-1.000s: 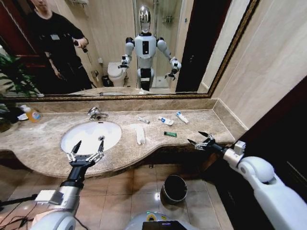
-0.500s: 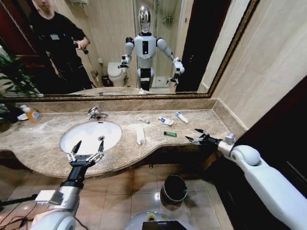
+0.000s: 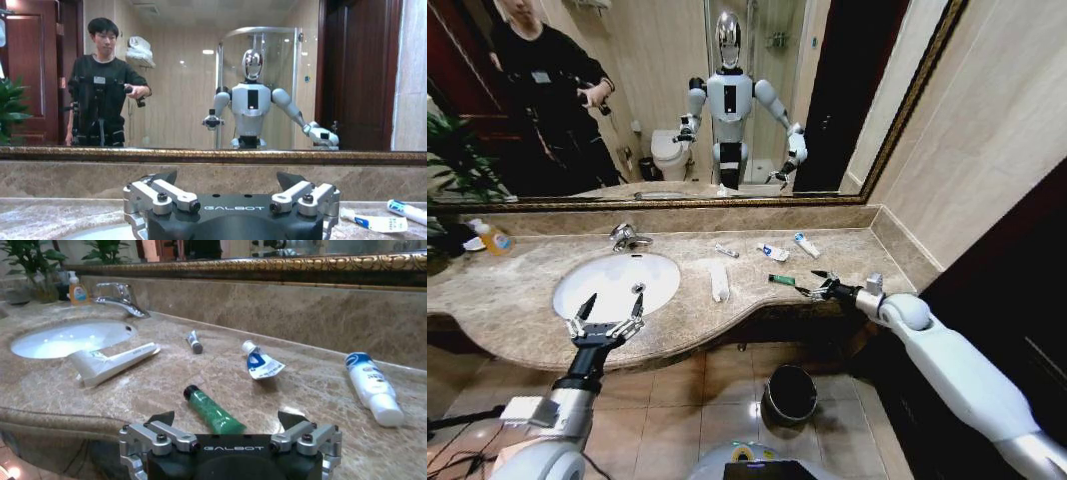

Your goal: Pick up the trash from the sink and place it in the trash bin.

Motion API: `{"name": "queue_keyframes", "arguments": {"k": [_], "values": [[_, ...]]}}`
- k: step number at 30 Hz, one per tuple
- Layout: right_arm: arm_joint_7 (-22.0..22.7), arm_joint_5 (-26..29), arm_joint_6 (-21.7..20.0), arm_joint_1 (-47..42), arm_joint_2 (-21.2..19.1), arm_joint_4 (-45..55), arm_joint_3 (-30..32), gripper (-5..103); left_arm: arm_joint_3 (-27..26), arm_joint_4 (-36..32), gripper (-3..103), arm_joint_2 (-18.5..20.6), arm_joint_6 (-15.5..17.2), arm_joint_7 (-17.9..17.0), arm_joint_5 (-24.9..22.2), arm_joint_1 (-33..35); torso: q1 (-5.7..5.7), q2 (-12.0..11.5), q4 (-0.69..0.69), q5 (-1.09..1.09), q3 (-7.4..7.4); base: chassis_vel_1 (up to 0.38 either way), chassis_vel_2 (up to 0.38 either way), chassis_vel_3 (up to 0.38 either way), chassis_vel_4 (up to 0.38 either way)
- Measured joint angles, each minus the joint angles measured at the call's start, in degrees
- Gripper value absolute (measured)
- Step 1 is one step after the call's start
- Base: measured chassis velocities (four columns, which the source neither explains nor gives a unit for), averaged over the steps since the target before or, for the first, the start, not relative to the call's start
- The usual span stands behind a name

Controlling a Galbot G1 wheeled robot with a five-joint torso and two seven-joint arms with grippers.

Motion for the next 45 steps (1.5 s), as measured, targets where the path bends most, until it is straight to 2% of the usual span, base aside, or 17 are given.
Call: {"name": "queue_keyframes", "arguments": {"k": [15, 31, 32, 34, 35, 36, 37, 40, 41, 43, 45], "values": [[0.9, -2.0, 0.3, 6.1, 3.7, -3.7, -5.6, 100, 0.0, 0.0, 100, 0.0, 0.0, 0.0, 0.0, 0.0, 0.00, 0.0, 0.00, -0.02, 0.00, 0.000, 0.000, 0.000, 0.000], [1.5, -3.5, -0.6, 9.2, 5.4, -8.1, -8.8, 102, 0.0, 0.0, 100, 0.0, 0.0, 0.0, 0.0, 0.0, 0.00, 0.0, 0.00, 0.00, 0.00, 0.000, 0.000, 0.000, 0.000], [1.5, -3.5, -0.8, 9.2, 5.4, -8.1, -8.8, 98, 0.0, 0.0, 100, 0.0, 0.0, 0.0, 0.0, 0.0, 0.00, 0.0, 0.00, 0.00, 0.00, 0.000, 0.000, 0.000, 0.000], [1.5, -3.5, -0.8, 9.2, 5.4, -8.1, -8.8, 98, 0.0, 0.0, 100, 0.0, 0.0, 0.0, 0.0, 0.0, 0.00, 0.0, 0.00, 0.00, 0.00, 0.000, 0.000, 0.000, 0.000], [1.6, -3.4, -0.9, 9.2, 5.5, -8.1, -8.8, 94, 0.0, 0.0, 100, 0.0, 0.0, 0.0, 0.0, 0.0, 0.00, 0.0, 0.00, 0.00, 0.00, 0.000, 0.000, 0.000, 0.000], [1.8, -3.3, -0.9, 9.2, 5.5, -8.1, -8.8, 84, 0.0, 0.0, 100, 0.0, 0.0, 0.0, 0.0, 0.0, 0.00, 0.0, 0.00, 0.00, 0.00, 0.000, 0.000, 0.000, 0.000], [1.8, -3.3, -0.9, 9.2, 5.5, -8.1, -8.8, 84, 0.0, 0.0, 100, 0.0, 0.0, 0.0, 0.0, 0.0, 0.00, 0.0, 0.00, 0.00, 0.00, 0.000, 0.000, 0.000, 0.000], [2.1, -3.1, -0.9, 8.8, 5.1, -8.0, -8.6, 66, 0.0, 0.0, 100, 0.0, 0.0, 0.0, 0.0, 0.0, 0.00, 0.0, 0.00, -0.01, 0.00, 0.000, 0.000, 0.000, 0.000], [2.1, -3.1, -0.9, 8.8, 5.1, -8.0, -8.6, 66, 0.0, 0.0, 100, 0.0, 0.0, 0.0, 0.0, 0.0, 0.00, 0.0, 0.00, -0.01, 0.00, 0.000, 0.000, 0.000, 0.000], [2.1, -3.0, -0.9, 8.6, 4.7, -7.8, -8.4, 55, 0.0, 0.0, 100, 0.0, 0.0, 0.0, 0.0, 0.0, 0.00, 0.0, -0.01, 0.00, 0.00, 0.000, 0.000, 0.000, 0.000], [2.0, -3.1, -0.9, 8.6, 4.6, -7.8, -8.3, 55, 0.0, 0.0, 100, 0.0, 0.0, 0.0, 0.0, 0.0, 0.00, 0.0, 0.00, 0.00, 0.00, 0.000, 0.000, 0.000, 0.000]]}}
